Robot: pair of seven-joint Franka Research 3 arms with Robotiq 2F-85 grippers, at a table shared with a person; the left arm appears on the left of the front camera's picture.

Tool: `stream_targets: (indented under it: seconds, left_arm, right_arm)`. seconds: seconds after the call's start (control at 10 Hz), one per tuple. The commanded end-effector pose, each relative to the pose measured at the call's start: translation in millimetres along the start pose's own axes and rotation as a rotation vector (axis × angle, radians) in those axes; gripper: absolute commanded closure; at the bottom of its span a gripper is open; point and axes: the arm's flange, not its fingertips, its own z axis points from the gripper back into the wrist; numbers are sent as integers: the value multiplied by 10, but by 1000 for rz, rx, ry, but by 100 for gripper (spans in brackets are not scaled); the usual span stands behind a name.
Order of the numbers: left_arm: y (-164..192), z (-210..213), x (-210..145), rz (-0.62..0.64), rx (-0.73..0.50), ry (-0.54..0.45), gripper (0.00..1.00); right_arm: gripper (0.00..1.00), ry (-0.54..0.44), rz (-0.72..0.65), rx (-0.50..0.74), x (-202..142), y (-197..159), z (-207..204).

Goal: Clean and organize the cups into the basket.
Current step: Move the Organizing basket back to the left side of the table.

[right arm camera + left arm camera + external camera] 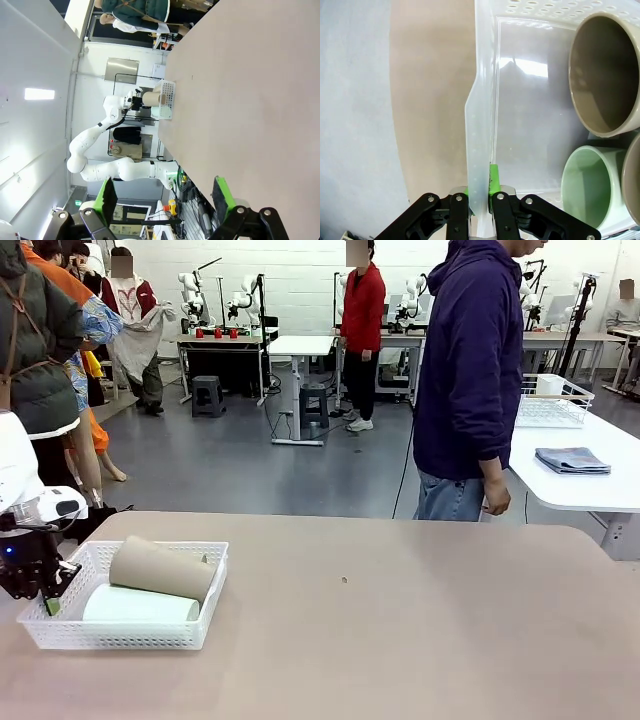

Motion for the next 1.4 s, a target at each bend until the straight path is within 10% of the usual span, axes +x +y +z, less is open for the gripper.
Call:
stream_targets:
  seconds: [0.0, 1.0, 1.1, 1.2, 1.3]
  left_arm:
    - [-39, -4, -29, -8, 9, -2, 94]
    - [180, -125, 286, -77, 31, -78, 94]
    - [179, -120, 285, -97, 9, -86, 35]
    - [188, -103, 273, -101, 11, -94, 35]
    - [193, -85, 254, -102, 12, -97, 0]
  right_arm:
    - [0, -5, 3, -10, -9, 16, -25]
    - [0, -5, 3, -10, -9, 16, -25]
    - [0, -5, 3, -10, -9, 16, -25]
    - [0, -5, 3, -10, -9, 16, -25]
    - [0, -5, 3, -10, -9, 16, -25]
